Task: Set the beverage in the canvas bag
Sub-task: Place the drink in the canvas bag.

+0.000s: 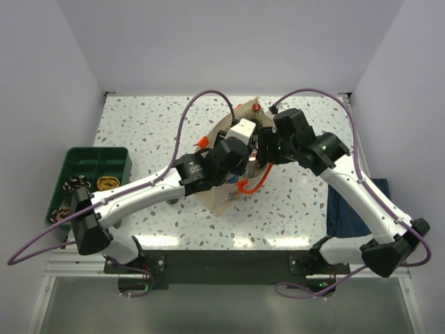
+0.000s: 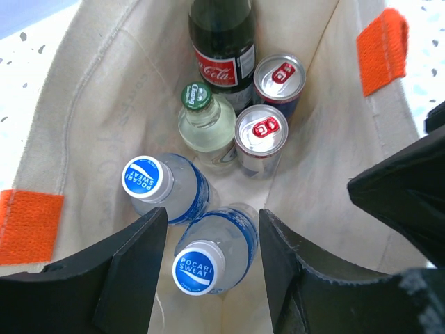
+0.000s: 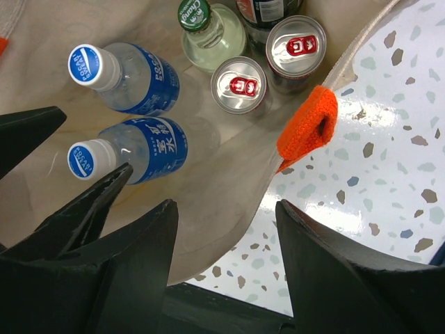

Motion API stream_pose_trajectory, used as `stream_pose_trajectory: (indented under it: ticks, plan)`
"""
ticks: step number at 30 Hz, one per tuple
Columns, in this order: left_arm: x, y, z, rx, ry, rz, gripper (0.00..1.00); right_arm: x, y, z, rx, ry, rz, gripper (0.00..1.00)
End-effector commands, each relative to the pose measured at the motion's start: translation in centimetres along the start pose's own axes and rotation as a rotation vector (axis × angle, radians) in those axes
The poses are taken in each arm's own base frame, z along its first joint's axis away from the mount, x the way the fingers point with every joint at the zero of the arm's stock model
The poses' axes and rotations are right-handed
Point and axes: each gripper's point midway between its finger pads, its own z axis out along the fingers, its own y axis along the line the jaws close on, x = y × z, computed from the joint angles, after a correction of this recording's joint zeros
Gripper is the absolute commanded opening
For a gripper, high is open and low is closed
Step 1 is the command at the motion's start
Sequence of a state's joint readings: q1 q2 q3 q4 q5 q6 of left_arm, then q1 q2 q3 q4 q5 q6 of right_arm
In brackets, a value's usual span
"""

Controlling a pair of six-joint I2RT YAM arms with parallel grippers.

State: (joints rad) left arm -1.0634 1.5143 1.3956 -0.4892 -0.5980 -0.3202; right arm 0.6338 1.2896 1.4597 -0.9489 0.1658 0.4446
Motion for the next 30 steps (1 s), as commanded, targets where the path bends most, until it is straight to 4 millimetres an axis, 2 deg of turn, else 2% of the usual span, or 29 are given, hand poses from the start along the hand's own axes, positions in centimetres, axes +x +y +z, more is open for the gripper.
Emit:
stream_pose_trajectory:
  ticks: [1, 15, 30]
  plan:
    - [-4.6, 0.1, -2.9, 0.045, -0.11, -0.052, 0.6, -1.5, 0.4, -0.7, -0.021, -0.055, 0.002, 0.63]
    - [-7.3, 1.0, -5.3, 0.059, -0.187, -0.089, 0.61, -1.6, 0.4, -0.8, -0.022, -0.061, -0.003, 0.63]
    - [-9.5, 4.1, -9.6, 0.06, -0.305, -0.16, 0.63, -2.3, 1.0, -0.7, -0.038, -0.065, -0.018, 0.63]
